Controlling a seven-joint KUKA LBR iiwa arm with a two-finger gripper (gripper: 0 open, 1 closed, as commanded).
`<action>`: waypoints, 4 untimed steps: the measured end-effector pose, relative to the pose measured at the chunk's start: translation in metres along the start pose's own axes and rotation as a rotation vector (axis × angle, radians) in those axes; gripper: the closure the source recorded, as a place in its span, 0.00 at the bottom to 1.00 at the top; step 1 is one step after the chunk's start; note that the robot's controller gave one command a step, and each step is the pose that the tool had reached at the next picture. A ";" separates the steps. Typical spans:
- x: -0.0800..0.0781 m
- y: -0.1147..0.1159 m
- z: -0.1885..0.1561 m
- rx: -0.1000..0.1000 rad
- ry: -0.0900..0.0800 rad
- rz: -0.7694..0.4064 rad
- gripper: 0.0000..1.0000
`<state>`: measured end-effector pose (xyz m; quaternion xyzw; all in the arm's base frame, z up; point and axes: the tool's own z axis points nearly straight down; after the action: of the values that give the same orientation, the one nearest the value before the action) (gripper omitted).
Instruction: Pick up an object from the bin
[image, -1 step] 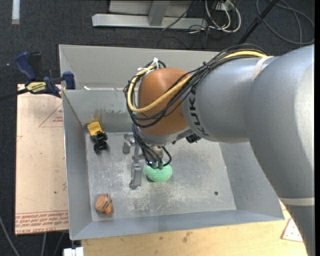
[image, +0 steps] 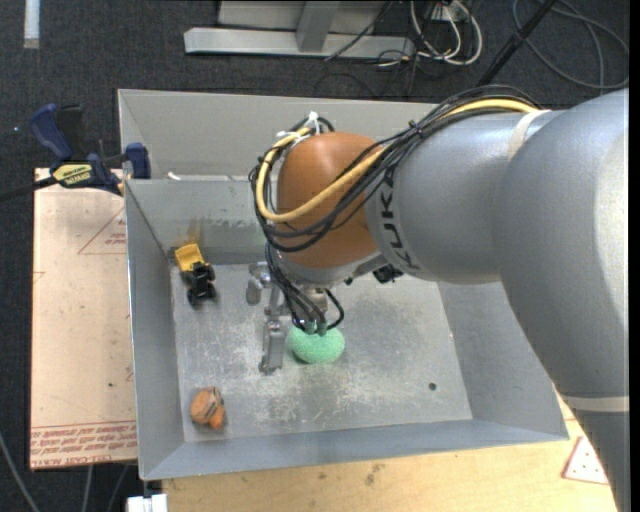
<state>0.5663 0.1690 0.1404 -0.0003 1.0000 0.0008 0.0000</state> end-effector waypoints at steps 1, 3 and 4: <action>-0.010 -0.035 -0.016 -0.001 0.000 0.057 0.00; -0.009 -0.086 0.010 0.001 -0.001 -0.076 0.00; -0.003 -0.118 0.050 0.000 -0.001 -0.126 1.00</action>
Offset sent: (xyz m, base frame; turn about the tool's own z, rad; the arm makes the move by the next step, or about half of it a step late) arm 0.0335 -0.0796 -0.0006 -0.0253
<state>0.5690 0.0511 0.0897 -0.0631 0.9980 0.0008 0.0006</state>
